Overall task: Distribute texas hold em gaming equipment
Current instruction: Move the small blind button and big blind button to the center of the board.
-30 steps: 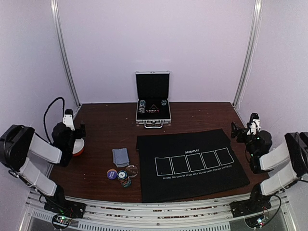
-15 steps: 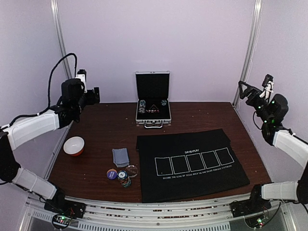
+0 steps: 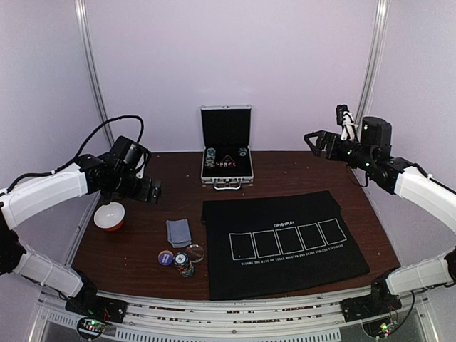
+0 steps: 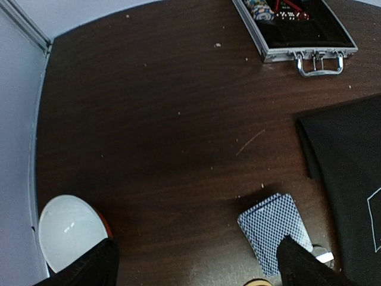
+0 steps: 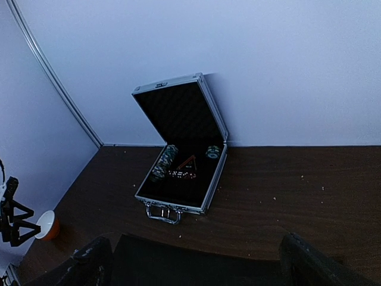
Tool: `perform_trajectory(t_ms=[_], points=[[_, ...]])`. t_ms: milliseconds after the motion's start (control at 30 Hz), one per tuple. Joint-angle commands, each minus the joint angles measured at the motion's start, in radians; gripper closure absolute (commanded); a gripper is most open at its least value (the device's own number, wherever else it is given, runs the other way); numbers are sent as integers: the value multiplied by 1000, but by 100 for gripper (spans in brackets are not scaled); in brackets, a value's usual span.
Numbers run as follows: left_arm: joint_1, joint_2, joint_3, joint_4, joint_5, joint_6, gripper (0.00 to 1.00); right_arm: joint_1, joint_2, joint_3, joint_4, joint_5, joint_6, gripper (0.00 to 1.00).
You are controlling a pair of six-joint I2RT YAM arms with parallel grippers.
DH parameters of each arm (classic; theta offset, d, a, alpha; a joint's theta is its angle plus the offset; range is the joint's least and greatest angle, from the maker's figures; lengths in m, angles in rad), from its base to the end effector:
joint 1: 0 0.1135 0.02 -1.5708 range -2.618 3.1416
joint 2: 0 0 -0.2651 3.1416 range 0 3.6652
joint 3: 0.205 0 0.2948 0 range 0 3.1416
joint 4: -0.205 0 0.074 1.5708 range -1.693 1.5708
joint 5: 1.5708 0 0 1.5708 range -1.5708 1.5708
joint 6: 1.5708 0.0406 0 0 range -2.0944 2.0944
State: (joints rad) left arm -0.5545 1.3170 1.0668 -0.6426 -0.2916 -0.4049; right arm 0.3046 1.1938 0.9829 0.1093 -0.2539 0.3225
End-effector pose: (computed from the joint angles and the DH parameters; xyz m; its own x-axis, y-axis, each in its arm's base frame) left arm 0.2771 -0.1579 0.2689 -0.7469 0.0188 -0.6647 0.0618 0.9972 -0.0413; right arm 0.3117 0.1087 0.3468 -0.2593 0.2401 -0.9355 -0.4707 0.8143 0.3395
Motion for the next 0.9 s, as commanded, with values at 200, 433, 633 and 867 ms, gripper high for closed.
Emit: perform_trajectory(t_ms=[200,433,633,867], points=[[-100,33,-194,-132,156,-142,8,53,14,0,-69,71,-34,0],[-212,63,-277,-38,193,-134,4,62,9,-23,-80,77,-35,0],[-254,116,-295,-9,151,-126,4,61,3,-27,-92,83,-45,0],[-275,199,-295,-5,188,-133,5,63,11,-24,-105,86,-57,0]])
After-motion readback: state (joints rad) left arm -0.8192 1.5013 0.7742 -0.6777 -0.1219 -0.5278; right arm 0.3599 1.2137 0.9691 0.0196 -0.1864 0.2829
